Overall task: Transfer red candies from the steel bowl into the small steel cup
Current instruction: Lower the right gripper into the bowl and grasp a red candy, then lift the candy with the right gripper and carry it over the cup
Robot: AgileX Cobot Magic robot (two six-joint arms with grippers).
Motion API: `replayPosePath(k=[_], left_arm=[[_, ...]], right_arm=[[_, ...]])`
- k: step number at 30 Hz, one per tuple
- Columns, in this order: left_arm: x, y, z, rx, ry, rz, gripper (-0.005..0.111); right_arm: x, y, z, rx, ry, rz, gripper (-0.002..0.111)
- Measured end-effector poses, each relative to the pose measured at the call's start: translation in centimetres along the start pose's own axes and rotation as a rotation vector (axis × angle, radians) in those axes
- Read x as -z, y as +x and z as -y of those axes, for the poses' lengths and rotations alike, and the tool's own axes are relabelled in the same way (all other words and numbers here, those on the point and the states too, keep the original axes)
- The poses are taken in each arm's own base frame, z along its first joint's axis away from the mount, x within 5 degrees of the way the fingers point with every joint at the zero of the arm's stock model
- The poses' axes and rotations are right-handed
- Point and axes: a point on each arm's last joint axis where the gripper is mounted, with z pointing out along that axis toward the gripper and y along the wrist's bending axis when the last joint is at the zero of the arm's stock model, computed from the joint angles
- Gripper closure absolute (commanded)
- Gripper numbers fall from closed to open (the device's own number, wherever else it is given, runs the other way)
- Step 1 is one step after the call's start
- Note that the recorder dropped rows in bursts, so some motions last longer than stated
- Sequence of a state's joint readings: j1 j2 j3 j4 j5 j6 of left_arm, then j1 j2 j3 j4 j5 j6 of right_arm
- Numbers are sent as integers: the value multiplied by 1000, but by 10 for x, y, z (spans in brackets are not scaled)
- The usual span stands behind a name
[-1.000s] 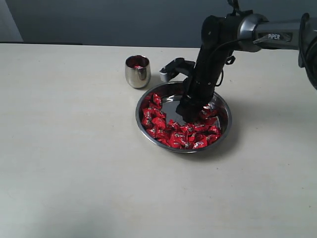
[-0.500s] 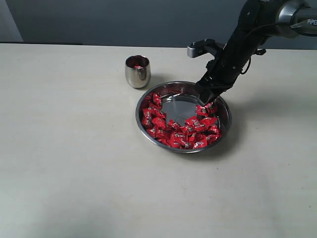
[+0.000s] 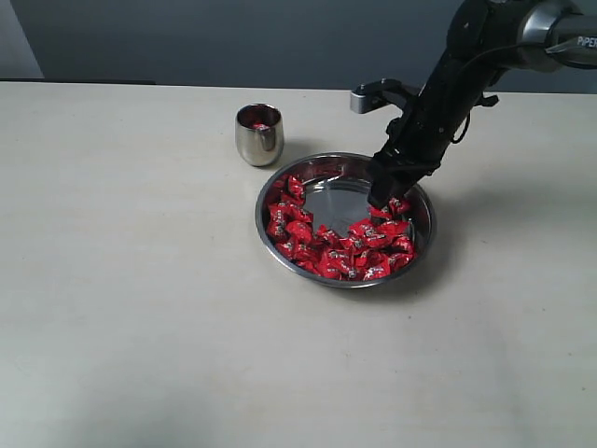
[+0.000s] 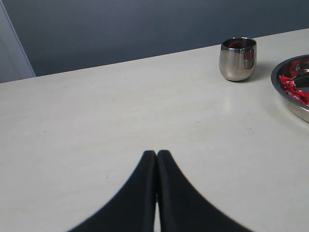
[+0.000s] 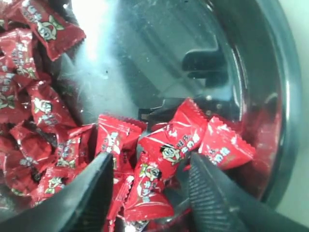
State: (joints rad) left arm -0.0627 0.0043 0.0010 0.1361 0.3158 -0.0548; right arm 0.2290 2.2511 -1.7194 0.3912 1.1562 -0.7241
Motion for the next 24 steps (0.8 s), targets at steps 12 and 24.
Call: replayPosePath(k=[12,24], left_arm=[[0,0,0,0,0,0,106],[0,0,0,0,0,0,106]], right_arm=[[-35,-4,-2,21,1,-42,64],[-38,-8,-2,32,24,-20,88]])
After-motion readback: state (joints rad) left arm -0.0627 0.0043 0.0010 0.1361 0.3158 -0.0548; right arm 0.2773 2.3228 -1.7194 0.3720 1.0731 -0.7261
